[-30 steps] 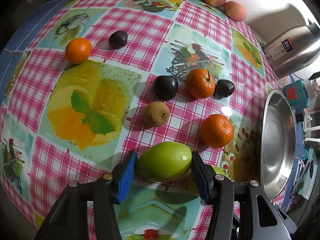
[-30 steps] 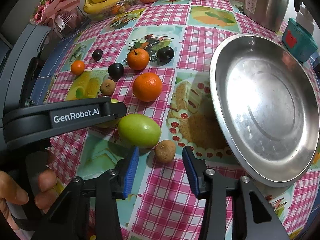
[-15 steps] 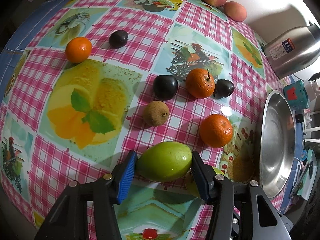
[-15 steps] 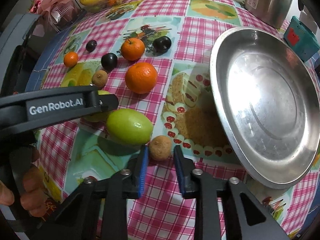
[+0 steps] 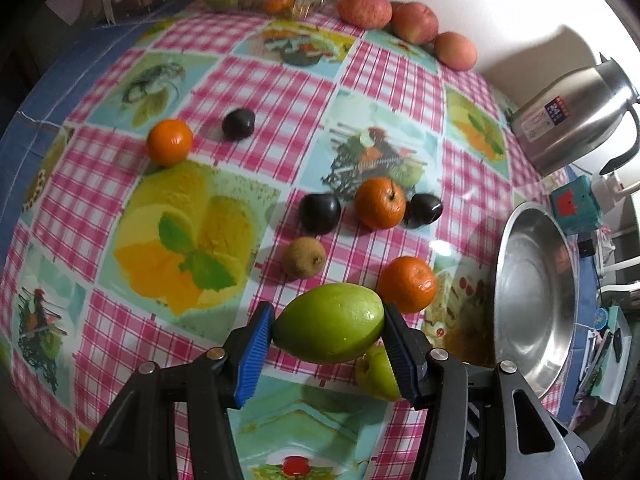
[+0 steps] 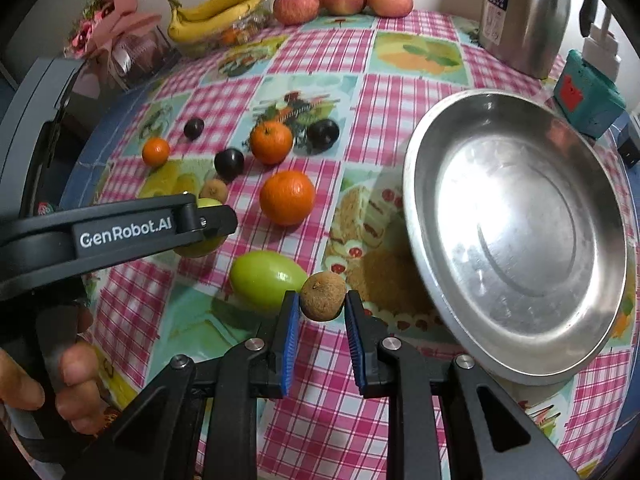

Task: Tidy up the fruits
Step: 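Grasp the large green fruit with the left gripper while the right gripper grasps a brown kiwi, then carry both fruits over the steel bowl and open both grippers to drop them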

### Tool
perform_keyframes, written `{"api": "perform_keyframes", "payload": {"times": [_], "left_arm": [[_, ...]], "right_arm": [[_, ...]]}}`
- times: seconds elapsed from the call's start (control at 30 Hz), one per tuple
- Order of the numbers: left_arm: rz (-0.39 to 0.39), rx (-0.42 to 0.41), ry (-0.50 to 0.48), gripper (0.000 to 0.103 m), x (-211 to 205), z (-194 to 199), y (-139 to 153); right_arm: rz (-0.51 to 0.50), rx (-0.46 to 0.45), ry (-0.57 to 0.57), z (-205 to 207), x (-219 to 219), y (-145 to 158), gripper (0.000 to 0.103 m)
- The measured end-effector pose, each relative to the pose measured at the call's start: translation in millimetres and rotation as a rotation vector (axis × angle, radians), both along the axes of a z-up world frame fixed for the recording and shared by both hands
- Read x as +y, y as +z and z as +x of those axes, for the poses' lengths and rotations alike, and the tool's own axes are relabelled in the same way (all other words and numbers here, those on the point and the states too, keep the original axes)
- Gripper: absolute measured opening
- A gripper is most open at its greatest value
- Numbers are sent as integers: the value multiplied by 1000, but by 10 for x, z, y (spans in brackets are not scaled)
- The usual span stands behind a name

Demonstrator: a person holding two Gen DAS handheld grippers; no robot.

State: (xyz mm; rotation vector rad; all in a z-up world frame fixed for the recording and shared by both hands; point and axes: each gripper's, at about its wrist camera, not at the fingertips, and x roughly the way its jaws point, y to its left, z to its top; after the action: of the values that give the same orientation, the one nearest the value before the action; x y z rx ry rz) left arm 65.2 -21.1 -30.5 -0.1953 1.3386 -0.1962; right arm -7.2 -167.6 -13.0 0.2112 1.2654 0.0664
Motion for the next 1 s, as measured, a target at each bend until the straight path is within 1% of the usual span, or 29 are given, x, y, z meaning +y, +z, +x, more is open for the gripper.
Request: {"api": "perform_keyframes", "payload": {"times": [0.27,0.4,0.6,0.77,1.0], "left_arm": [[4,-56,-14,57,-41,-16,153],[19,-81,-46,57,-173,-38,210],[35,-135,-159,57,-529,-153,323],[54,-169,-263,57,-882,-286,355],[98,-251,-413,58,-1355,-500,376]], "right_arm": [[2,-33,-32,-5,-62,88,24],[-6,-57,-77,-18,-178,150,24],[-41,-77,-223,-61,-567,231,24],[-91,-49,-369,-170,-962,228,24],[-81,-34,-496,-310,-1325,233,24]]}}
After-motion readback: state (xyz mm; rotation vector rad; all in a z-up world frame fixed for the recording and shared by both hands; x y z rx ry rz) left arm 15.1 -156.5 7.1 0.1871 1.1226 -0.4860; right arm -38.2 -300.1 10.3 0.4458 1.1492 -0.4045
